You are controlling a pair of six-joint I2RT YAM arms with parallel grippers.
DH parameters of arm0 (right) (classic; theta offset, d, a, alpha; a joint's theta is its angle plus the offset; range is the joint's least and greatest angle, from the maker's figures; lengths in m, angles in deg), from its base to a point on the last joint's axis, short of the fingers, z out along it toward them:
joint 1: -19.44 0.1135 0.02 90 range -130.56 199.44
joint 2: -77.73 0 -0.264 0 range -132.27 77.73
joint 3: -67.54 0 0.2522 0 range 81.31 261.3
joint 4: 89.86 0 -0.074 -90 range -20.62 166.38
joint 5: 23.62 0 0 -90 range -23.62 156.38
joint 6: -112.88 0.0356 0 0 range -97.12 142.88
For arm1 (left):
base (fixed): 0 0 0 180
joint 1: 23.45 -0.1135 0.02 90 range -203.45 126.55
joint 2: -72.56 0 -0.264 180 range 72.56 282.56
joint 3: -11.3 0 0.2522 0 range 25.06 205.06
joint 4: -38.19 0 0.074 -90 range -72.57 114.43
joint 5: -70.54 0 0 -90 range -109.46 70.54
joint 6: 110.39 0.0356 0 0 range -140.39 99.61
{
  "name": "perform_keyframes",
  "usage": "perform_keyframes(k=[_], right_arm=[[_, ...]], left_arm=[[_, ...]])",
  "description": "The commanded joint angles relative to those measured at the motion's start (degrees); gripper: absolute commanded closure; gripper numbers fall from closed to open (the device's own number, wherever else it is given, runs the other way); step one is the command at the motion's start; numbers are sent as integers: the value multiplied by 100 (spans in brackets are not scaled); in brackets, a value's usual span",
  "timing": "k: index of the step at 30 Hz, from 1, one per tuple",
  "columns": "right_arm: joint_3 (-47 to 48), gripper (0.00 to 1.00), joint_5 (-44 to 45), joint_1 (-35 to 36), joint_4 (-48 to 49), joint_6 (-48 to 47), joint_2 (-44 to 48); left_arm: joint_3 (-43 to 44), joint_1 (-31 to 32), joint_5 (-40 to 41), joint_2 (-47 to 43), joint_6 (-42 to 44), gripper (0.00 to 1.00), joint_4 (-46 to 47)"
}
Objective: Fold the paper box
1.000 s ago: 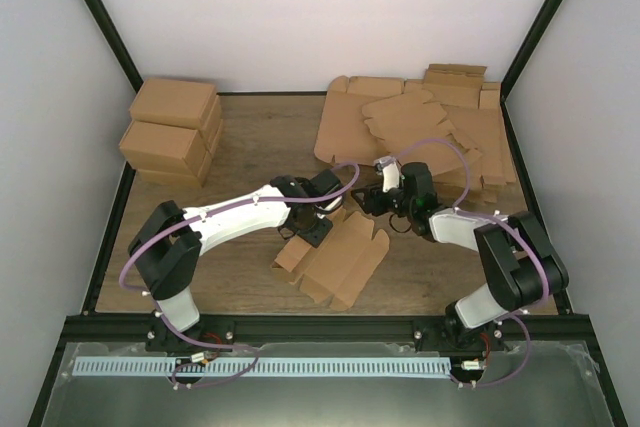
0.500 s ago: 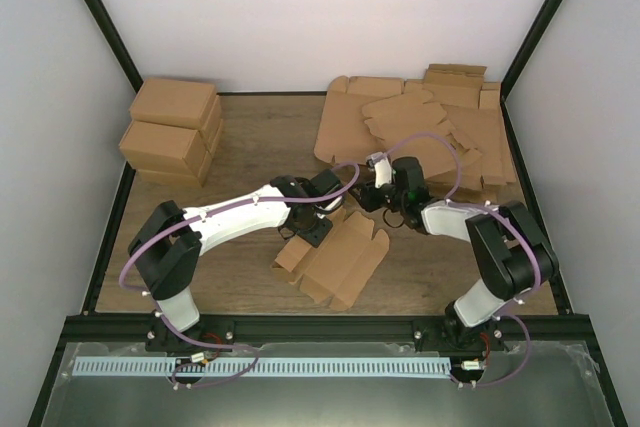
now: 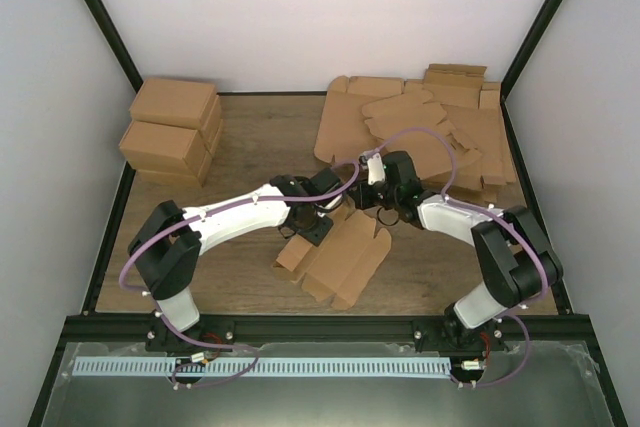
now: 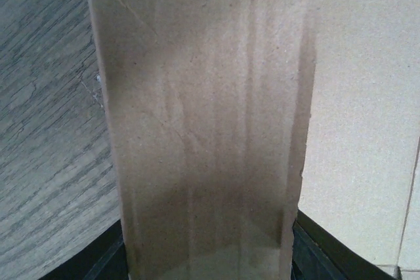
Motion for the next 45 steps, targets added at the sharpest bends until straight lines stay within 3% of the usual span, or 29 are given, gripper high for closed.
perform_keyframes(k=[1,14,26,34,38,45], right_arm=[[301,99,121,219,-650,477,296],[229,99,777,553,-1398,1780,774],[-773,89,692,1097,-524,2529,1053],[-1347,69,418,1096,9,2028,1359],[-1362,53,306,1089,-183,1467,1789],[-1484,49,-163,403,-495,1102,2564]], left_arm=[[172,-37,-24,21,-48,48,31],[164,-47,-19,54,-123,48,45],[145,39,-61,50,121,49,63],[132,120,29,50,148,49,29],[130,130,58,49,191,49,-12],[134,126,84,43,209,49,-28]])
